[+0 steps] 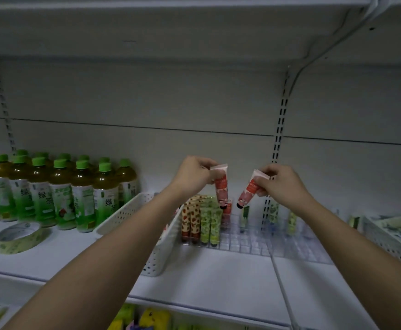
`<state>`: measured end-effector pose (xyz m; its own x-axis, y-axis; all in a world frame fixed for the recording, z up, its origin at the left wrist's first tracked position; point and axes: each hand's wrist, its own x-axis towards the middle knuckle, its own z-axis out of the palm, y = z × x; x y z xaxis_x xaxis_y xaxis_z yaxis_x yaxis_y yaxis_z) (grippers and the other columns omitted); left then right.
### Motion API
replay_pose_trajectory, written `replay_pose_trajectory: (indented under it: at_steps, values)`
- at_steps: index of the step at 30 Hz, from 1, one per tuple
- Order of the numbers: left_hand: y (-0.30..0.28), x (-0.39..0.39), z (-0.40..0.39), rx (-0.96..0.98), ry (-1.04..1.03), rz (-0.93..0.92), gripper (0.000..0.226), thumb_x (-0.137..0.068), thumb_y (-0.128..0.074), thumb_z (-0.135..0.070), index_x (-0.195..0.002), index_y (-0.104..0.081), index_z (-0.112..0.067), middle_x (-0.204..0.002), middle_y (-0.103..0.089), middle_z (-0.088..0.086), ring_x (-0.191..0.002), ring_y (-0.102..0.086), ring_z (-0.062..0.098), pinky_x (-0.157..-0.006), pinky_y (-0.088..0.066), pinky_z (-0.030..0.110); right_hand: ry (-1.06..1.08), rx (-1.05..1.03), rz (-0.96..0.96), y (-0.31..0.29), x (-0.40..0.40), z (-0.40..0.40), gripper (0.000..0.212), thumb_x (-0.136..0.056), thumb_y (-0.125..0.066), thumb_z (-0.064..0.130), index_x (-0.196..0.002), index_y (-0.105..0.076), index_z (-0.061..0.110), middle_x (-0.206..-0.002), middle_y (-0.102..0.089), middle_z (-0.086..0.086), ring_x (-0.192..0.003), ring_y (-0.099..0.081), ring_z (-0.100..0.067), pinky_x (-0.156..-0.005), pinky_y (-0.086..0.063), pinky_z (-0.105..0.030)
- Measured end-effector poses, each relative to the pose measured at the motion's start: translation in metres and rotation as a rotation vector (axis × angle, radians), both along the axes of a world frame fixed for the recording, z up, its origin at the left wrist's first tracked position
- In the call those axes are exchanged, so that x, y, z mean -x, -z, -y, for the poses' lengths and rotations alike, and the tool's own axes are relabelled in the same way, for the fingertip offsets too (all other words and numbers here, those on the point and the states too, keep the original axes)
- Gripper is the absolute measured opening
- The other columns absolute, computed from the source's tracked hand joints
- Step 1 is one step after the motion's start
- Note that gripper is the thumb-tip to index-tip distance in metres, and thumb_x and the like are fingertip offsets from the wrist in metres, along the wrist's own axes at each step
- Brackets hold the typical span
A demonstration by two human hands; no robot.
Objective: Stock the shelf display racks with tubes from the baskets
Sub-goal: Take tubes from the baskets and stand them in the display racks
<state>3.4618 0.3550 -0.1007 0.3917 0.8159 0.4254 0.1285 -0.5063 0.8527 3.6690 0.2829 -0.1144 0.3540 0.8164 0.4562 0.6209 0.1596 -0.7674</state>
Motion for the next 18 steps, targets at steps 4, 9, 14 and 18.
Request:
replay_pose_trajectory:
  at_steps: [4,9,14,18]
  values:
    - [0.005,-0.017,-0.01,0.045,-0.01,-0.094,0.014,-0.086,-0.071,-0.008,-0.099,-0.075,-0.008,-0.088,-0.073,0.002,-0.078,-0.067,0.015,-0.07,-0.058,0.022,0.008,0.037,0.034,0.009,-0.021,-0.007,0.015,-0.093,-0.062,0.008,-0.085,-0.065,0.02,-0.089,-0.068,-0.004,-0.063,-0.072,-0.014,-0.059,-0.057,-0.022]
    - [0.009,-0.037,-0.028,-0.015,-0.065,-0.228,0.01,-0.084,-0.073,-0.005,-0.093,-0.076,-0.006,-0.081,-0.074,0.007,-0.073,-0.069,0.018,-0.072,-0.06,0.031,-0.006,0.061,0.127,0.016,-0.037,-0.027,0.015,-0.092,-0.066,0.008,-0.081,-0.07,0.018,-0.082,-0.07,-0.004,-0.066,-0.072,-0.016,-0.073,-0.062,-0.034]
    - [0.016,-0.058,-0.049,-0.146,-0.115,-0.419,0.008,-0.081,-0.076,-0.01,-0.089,-0.077,-0.01,-0.071,-0.071,-0.001,-0.064,-0.066,0.012,-0.069,-0.059,0.031,-0.002,0.059,0.237,0.022,-0.04,-0.052,0.013,-0.087,-0.07,0.006,-0.08,-0.072,0.017,-0.075,-0.072,-0.003,-0.064,-0.07,-0.016,-0.069,-0.059,-0.033]
    - [0.019,-0.068,-0.066,-0.22,-0.143,-0.55,0.007,-0.079,-0.078,-0.012,-0.085,-0.078,-0.012,-0.069,-0.069,-0.007,-0.058,-0.062,0.001,-0.062,-0.055,0.021,-0.05,0.128,0.308,0.025,-0.037,-0.073,0.013,-0.088,-0.069,0.006,-0.081,-0.07,0.016,-0.08,-0.071,-0.001,-0.064,-0.069,-0.009,-0.066,-0.058,-0.024]
